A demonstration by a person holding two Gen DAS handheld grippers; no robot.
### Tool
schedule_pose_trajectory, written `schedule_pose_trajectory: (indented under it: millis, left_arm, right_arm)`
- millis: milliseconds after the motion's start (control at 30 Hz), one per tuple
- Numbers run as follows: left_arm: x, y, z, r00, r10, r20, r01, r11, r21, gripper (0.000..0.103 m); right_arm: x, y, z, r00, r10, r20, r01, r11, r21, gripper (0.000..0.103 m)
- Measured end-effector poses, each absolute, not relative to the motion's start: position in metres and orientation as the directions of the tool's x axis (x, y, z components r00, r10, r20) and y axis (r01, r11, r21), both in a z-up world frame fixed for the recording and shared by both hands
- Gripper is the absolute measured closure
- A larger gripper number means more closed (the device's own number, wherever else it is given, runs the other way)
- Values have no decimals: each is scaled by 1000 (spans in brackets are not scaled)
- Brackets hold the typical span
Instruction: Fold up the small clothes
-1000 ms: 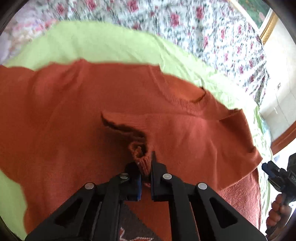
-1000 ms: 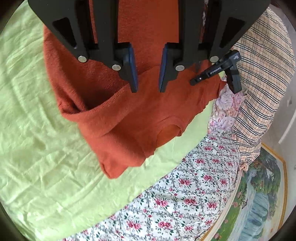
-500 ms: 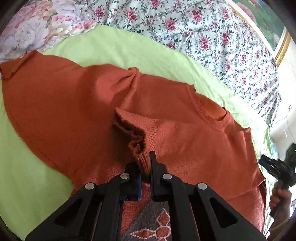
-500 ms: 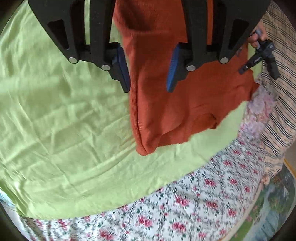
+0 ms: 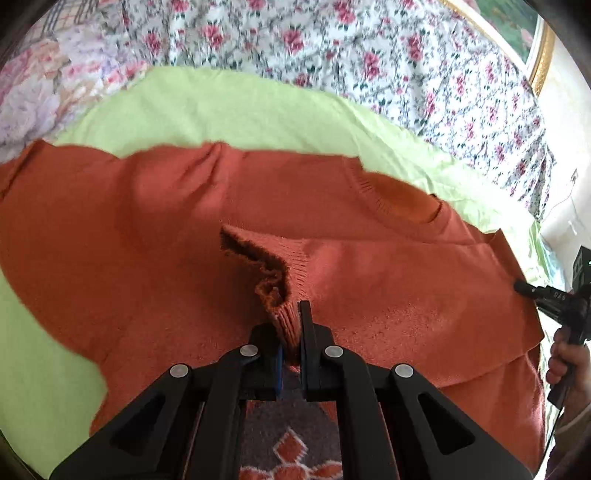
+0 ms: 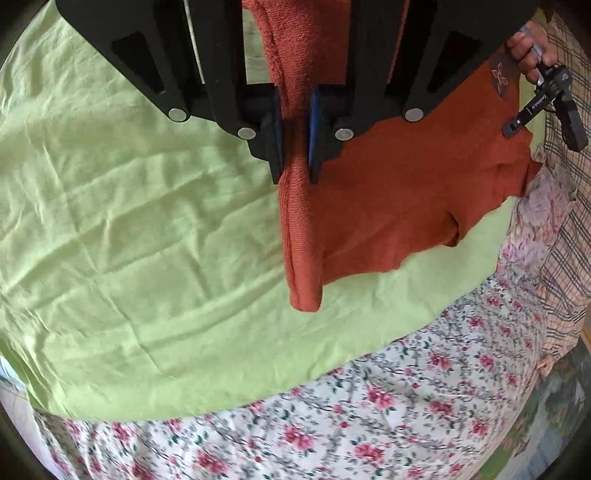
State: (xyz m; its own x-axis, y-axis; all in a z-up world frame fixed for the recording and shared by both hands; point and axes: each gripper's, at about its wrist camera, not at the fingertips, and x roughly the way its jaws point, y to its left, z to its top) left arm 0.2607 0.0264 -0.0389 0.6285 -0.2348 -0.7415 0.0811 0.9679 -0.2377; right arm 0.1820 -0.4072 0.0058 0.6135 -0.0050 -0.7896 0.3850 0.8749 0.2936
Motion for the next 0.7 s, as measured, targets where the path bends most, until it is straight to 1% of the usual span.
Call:
schedule_pose_trajectory:
  millis: [133, 233, 300, 333, 400, 467, 500, 533, 567, 633, 700]
  left_arm:
    - [263, 28, -43, 609, -238, -756, 85, 968, -237, 98]
    - [262, 28, -45, 600, -223, -769, 91, 973, -211, 97]
    - [262, 30, -46, 597, -228, -769, 92, 972, -217, 96]
    - [262, 30, -46, 597, -229, -769, 91, 971, -219, 96]
    - [263, 29, -47, 596, -226, -771, 89, 972, -216, 96]
    - [262, 29, -47, 595, -223, -772, 91, 973, -211, 96]
    - [262, 30, -46, 593, -225, -773, 91, 973, -213, 96]
    - [261, 31, -46, 591, -225, -774, 90, 973, -214, 93]
    - [259, 33, -46, 590, -226, -775, 90, 972, -215, 92]
    - [252, 40, -45, 586, -229, -777, 87, 972, -220, 88]
    - [244, 49, -43, 585, -235, -776, 81, 969, -233, 86]
  right_arm:
    - [178, -419, -25, 583, -7, -813, 415, 863, 289, 91]
    - [177, -420, -24, 592, -14, -806, 427, 853, 299, 90]
    - [178, -415, -22, 578, -53, -814, 435, 864, 253, 88]
    - [175, -407, -14, 576, -106, -810, 448, 870, 205, 84]
    - [166, -389, 4, 612, -158, -775, 433, 887, 161, 83]
    - [156, -368, 18, 662, -118, -741, 364, 914, 179, 83]
    - [153, -359, 17, 664, -79, -744, 325, 926, 192, 83]
    - [153, -353, 8, 631, -30, -775, 294, 934, 203, 83]
    - [152, -353, -2, 595, -27, -804, 301, 934, 192, 83]
    - [146, -359, -21, 538, -75, -840, 344, 929, 137, 88]
    - [129, -371, -17, 576, -46, -816, 379, 900, 216, 88]
